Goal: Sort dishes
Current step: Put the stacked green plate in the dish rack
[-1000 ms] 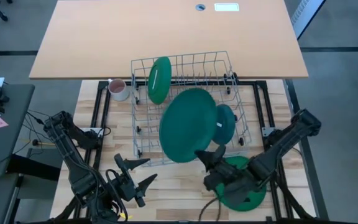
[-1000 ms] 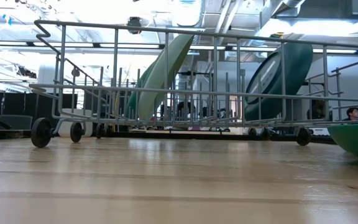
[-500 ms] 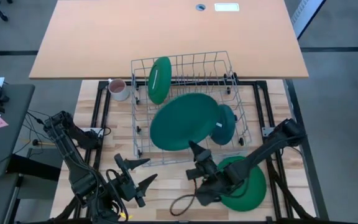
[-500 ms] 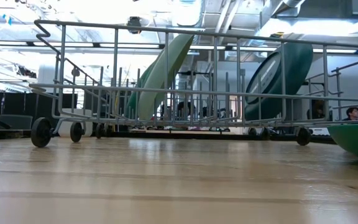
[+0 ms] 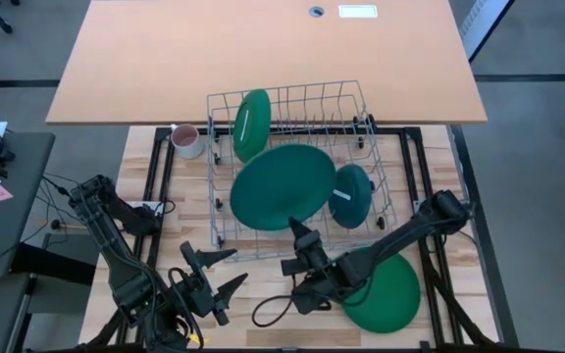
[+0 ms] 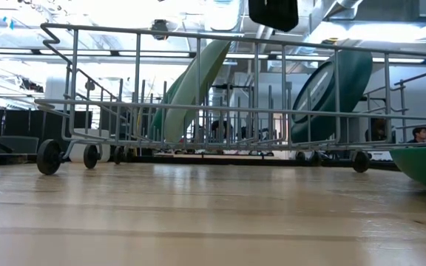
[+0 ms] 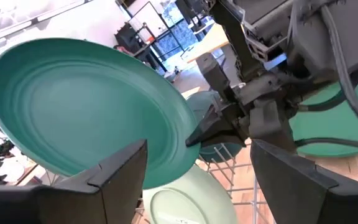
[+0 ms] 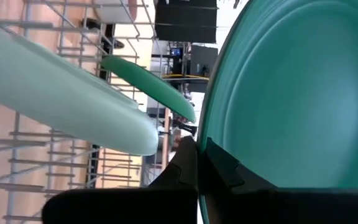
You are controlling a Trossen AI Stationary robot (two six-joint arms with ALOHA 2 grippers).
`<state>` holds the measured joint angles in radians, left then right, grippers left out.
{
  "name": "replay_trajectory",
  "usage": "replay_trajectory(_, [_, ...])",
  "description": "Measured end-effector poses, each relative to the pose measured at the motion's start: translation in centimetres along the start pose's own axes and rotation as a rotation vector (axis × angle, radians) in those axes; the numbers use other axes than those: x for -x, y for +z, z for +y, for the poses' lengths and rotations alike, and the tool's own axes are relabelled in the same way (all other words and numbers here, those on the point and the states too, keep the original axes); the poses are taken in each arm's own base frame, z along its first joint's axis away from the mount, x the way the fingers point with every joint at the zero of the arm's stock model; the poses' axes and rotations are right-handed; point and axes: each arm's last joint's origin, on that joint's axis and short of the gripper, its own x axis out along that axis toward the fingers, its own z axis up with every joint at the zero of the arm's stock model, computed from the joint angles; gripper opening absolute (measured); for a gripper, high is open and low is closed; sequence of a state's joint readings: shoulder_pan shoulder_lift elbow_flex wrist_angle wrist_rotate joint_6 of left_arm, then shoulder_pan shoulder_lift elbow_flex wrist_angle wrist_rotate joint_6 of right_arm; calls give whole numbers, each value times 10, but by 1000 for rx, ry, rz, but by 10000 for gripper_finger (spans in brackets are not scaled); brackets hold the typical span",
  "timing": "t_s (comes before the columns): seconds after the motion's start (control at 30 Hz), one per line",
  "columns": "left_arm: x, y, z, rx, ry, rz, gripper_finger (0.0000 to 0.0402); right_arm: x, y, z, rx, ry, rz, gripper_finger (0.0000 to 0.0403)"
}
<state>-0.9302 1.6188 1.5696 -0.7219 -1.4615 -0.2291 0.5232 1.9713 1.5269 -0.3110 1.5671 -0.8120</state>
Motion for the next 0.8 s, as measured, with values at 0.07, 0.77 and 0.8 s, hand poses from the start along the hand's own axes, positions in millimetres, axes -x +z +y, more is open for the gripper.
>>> replay_trajectory(0.07, [0, 0, 0, 0, 0, 0, 278, 0, 0, -1, -13, 2, -2, 4])
replay_trajectory(0.77, [0, 0, 0, -5, 0, 1, 278, 1, 1, -1, -22, 16, -20, 4])
replay_trajectory(0.8, [0, 0, 0, -5, 0, 1, 278, 1, 1, -1, -23, 19, -22, 4])
